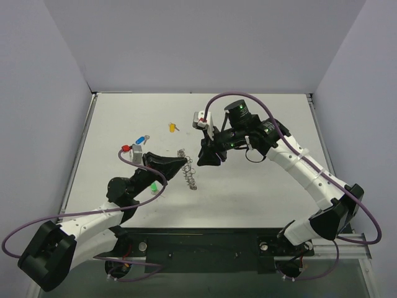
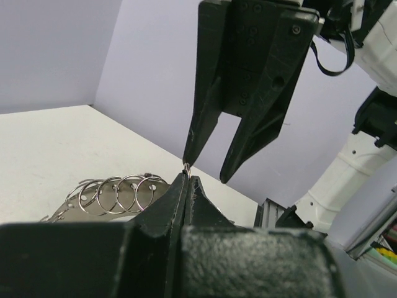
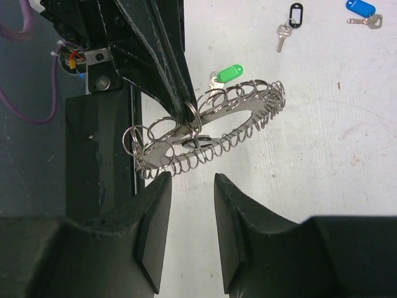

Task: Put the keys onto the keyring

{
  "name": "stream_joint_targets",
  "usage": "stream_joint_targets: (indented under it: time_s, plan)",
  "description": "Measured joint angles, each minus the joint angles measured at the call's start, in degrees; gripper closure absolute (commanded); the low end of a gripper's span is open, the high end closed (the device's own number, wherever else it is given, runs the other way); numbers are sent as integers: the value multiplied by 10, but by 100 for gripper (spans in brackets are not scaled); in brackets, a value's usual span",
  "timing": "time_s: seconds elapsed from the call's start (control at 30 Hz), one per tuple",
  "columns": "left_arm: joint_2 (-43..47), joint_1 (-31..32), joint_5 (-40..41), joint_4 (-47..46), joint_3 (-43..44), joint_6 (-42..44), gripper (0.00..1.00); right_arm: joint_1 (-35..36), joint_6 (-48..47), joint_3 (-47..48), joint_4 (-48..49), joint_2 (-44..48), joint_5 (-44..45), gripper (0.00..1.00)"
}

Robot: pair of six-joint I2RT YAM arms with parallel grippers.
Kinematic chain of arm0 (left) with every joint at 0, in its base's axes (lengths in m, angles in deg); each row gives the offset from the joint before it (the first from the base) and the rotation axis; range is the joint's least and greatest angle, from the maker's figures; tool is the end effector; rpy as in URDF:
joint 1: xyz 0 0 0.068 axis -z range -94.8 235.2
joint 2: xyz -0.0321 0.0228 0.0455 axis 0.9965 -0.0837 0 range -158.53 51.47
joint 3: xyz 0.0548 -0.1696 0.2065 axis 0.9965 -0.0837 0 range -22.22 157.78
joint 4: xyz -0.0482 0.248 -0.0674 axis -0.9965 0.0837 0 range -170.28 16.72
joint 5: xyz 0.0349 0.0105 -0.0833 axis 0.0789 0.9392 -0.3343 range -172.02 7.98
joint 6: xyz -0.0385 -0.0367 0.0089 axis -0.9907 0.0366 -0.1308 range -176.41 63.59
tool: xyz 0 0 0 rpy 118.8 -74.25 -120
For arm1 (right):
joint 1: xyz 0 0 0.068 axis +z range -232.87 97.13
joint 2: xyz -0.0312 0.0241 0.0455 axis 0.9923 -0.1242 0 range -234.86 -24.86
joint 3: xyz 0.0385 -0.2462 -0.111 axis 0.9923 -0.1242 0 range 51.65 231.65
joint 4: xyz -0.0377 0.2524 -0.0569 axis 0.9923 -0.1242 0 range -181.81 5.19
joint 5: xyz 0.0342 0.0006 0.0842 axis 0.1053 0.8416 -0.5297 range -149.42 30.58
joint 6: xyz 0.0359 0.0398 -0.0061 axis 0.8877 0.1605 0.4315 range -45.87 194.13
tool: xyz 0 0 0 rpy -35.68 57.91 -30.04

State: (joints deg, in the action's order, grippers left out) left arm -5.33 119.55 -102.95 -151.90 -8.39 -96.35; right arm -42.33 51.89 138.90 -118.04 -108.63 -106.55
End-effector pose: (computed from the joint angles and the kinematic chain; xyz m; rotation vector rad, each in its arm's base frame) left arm 0.1496 -0.1176 0.2627 0.3028 1.1706 -1.3451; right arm 0.2244 0.2263 0.4019 -1.4784 1.4483 1.0490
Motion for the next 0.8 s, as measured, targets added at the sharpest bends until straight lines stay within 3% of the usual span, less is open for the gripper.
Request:
stream_joint_targets:
  time_s: [0.37,0.8]
  plan:
    - [-43,-3,-111,-7,2,-17,100,6,10,4,23,-1,-43,73]
    - [-47,-5,-128,-7,2,-28,100,11,8,-17,25,-1,-61,74]
